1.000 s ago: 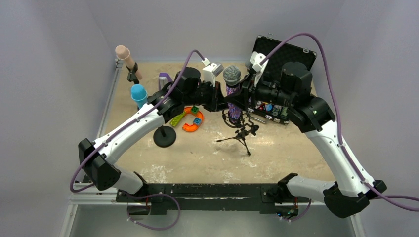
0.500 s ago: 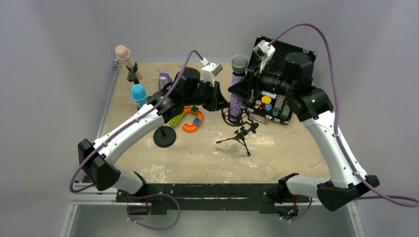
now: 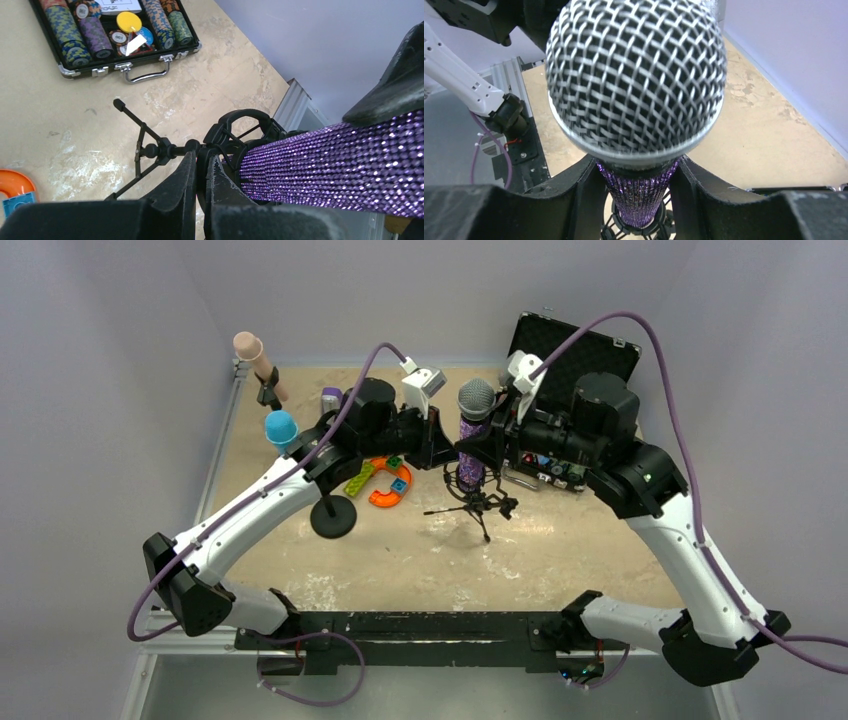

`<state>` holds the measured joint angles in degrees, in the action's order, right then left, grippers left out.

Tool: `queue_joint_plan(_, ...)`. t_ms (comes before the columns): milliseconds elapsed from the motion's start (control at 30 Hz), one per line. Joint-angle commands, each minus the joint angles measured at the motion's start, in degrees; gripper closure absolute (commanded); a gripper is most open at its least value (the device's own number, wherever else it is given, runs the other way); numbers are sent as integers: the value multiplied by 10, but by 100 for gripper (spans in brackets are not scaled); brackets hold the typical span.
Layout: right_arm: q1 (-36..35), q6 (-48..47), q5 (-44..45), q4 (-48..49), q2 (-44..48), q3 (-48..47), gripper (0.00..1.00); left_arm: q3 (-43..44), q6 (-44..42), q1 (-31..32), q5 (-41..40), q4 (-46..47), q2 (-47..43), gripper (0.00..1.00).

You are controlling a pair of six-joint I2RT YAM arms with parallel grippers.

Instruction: Attach the microphones to the stand

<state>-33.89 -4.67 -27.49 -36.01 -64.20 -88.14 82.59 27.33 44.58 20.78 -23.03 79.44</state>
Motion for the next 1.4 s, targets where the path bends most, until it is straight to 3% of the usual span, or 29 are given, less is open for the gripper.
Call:
queue_joint_plan(0,-13,-32,69,-66,-56,54,100,33,10,1,38,117,-47,100)
queue_joint_plan(233,-13,-43,71,-24,-53,160,100,25,4,0,32,113,-48,100)
queue_joint_plan(667,-1,-50,45,-32,-36,224,100,-3,5,-5,18,122,-67,100)
queue_joint_plan(867,48,-49,-77,-19,-3,84,100,-27,10,-5,22,130,-51,100)
queue_joint_plan(1033,52,-34,-110,-11,-7,-31,100,-53,14,-5,25,142,-36,100)
queue_joint_plan(1367,52,-12,-138,13,15,-68,100,-53,16,-5,29,141,-22,100)
